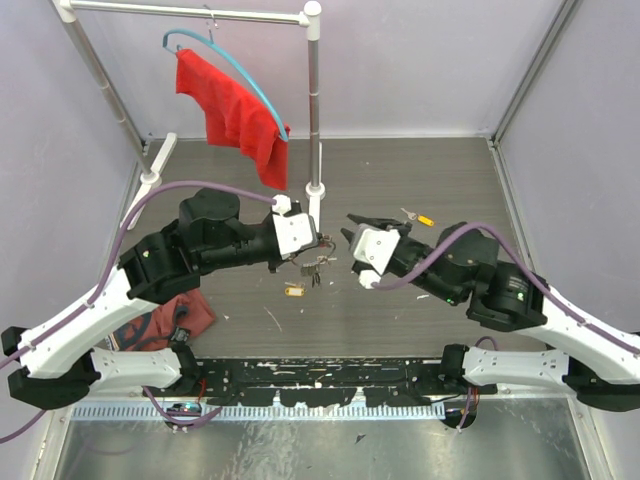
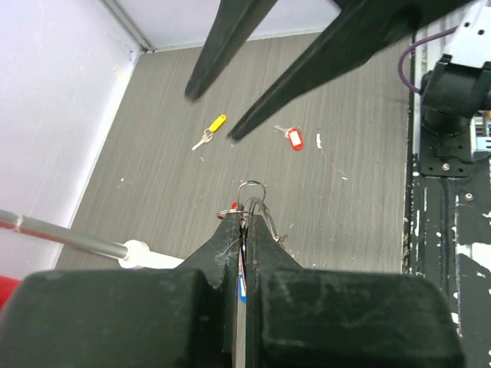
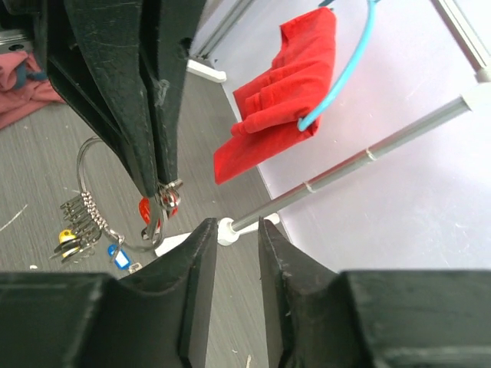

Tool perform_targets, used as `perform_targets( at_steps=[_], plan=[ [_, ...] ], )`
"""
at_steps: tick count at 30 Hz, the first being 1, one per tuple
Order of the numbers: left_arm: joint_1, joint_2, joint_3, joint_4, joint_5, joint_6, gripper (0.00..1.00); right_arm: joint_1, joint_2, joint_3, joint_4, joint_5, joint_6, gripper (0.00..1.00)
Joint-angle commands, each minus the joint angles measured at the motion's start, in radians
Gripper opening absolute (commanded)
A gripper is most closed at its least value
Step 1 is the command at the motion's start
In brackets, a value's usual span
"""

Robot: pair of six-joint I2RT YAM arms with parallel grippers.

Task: Put the keys on the keyring

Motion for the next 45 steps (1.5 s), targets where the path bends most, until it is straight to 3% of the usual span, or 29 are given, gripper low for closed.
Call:
perform_targets(
  at_steps=[1,5,8,12,16,19,22,25,27,34,45],
  plan=[
    [-0.004,-0.033,-0.016,0.081,-0.091,-0.03,0.0,-0.001,-0.064,0.009,0.057,0.054,0.066,0.36],
    [-0.004,-0.036,-0.035,0.114,-0.159,-0.057,0.0,-0.001,-0.094,-0.028,0.085,0.07,0.22,0.42],
    [-0.004,-0.043,-0.051,0.144,-0.209,-0.077,0.0,-0.001,-0.081,-0.041,0.128,0.163,0.445,0.44],
    [-0.005,-0.056,-0.072,0.182,-0.272,-0.108,0.0,-0.002,0.021,0.06,0.017,0.33,0.728,0.45],
    [-0.004,-0.059,-0.081,0.187,-0.341,-0.13,0.0,-0.025,0.08,0.13,-0.063,0.34,0.874,0.45],
    [-0.004,-0.051,-0.091,0.181,-0.374,-0.147,0.0,-0.255,0.093,0.117,-0.08,0.138,1.024,0.46],
    [-0.005,-0.041,-0.104,0.17,-0.392,-0.169,0.0,-0.677,0.1,0.021,-0.048,-0.325,1.189,0.48],
    [-0.005,-0.039,-0.129,0.174,-0.403,-0.188,0.0,-0.852,0.085,-0.107,0.107,-0.669,1.304,0.51],
    [-0.004,-0.035,-0.143,0.18,-0.411,-0.199,0.0,-0.877,0.087,-0.136,0.168,-0.775,1.336,0.54],
    [-0.004,-0.006,-0.164,0.228,-0.41,-0.225,0.0,-0.878,0.066,-0.137,0.242,-0.902,1.349,0.58],
    [-0.004,0.085,-0.102,0.261,-0.336,-0.227,0.0,-0.879,0.04,-0.175,0.285,-0.977,1.423,0.54]
  ],
)
